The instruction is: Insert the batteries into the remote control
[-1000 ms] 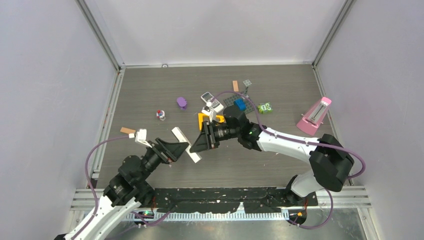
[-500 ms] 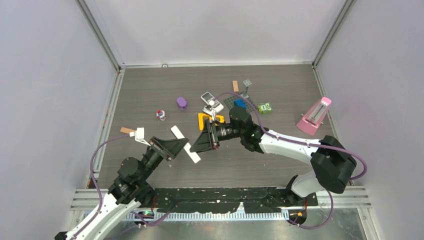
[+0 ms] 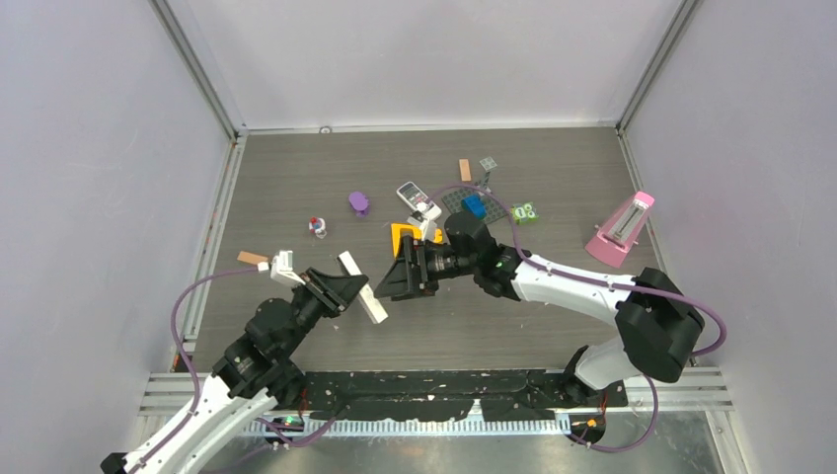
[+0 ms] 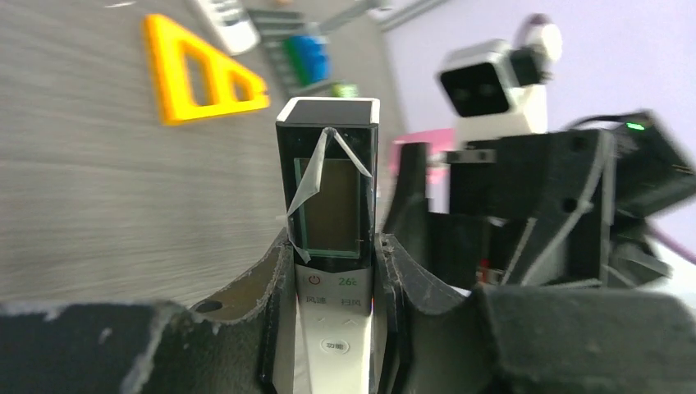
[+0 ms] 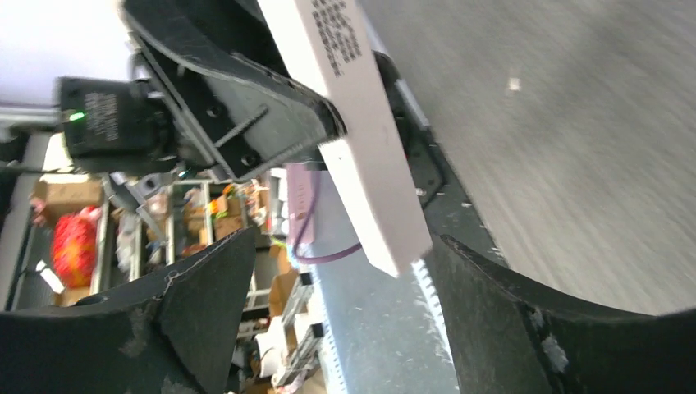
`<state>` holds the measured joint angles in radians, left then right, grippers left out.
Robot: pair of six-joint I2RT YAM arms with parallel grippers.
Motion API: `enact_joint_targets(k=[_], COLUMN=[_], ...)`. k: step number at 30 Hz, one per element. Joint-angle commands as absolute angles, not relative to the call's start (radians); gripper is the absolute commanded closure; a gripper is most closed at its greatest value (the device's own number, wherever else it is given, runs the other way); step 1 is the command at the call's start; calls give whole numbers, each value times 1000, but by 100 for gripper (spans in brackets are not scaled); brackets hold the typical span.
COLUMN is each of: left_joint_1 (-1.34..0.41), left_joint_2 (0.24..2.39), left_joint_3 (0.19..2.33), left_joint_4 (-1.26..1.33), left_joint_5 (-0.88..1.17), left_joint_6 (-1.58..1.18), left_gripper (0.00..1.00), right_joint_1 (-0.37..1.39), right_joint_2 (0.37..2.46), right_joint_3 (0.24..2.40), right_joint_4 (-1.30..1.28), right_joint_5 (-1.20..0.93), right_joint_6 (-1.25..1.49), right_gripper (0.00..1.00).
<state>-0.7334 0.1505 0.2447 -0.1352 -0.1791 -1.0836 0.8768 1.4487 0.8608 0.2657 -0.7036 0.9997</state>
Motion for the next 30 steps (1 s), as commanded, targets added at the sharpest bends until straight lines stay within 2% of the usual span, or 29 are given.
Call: enact_joint_targets(k=[1, 8, 14, 18, 27, 30], left_joint_1=[-730, -713, -602, -563, -520, -520], left_joint_2=[257, 648, 1025, 1205, 1423, 1459], left_joint_3=[383, 597, 711, 767, 846, 855], left_joint_4=[-376, -622, -538, -505, -486, -478], left_joint_5=[-367, -546, -430, -374, -257, -257], left_joint_6=[-1042, -1099, -1032, -1012, -991, -982], left_gripper=[100, 98, 99, 100, 99, 91], right_joint_1=[862, 857, 857, 857, 852, 850], right_joint_2=[1400, 1289, 1184, 1123, 1049, 1041], right_joint_3=[904, 863, 825, 806, 769, 778], right_joint_4=[-12, -316, -441, -478, -490, -509], right_joint_5=[-464, -119, 67, 107, 102, 111], right_joint_6=[842, 771, 771, 766, 776, 773], right_gripper=[15, 14, 17, 17, 17, 18])
